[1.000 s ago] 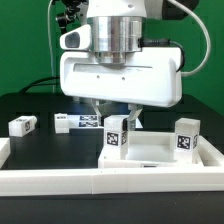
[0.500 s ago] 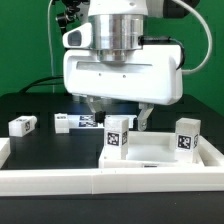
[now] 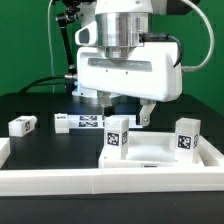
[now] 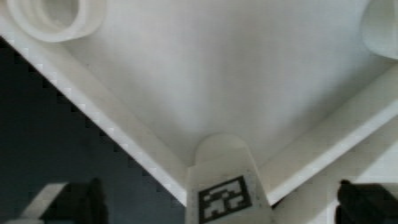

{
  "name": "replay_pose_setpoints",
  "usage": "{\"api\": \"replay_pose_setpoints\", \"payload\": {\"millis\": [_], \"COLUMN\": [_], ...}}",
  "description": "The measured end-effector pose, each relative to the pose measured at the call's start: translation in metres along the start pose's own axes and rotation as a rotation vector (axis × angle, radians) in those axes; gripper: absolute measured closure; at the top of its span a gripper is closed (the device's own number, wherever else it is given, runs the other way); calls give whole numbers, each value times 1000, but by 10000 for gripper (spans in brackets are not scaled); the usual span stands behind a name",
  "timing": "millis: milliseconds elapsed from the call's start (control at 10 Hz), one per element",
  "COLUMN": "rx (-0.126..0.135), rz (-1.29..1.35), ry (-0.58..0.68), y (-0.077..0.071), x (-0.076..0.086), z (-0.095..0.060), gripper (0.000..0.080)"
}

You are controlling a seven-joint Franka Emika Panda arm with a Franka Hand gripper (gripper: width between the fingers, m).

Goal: Assemble square table

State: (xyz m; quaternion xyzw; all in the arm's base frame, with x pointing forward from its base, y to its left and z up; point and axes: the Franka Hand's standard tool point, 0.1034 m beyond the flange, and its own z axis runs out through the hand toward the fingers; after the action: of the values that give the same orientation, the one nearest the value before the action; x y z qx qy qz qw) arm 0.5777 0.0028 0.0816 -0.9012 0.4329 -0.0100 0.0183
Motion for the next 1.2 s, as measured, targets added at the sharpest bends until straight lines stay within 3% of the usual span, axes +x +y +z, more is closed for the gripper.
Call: {"api": "replay_pose_setpoints", "payload": {"millis": [300,600,800,1200], "rx": [-1,-4,1,-6], "rz": [21,191,202,514], "ry": [-4,-35,-26,-36], "y": [1,15,15,15], "x": [-3,-29,-29,-38], "z": [1,0,2,7], "gripper": [150,150,150,150]}}
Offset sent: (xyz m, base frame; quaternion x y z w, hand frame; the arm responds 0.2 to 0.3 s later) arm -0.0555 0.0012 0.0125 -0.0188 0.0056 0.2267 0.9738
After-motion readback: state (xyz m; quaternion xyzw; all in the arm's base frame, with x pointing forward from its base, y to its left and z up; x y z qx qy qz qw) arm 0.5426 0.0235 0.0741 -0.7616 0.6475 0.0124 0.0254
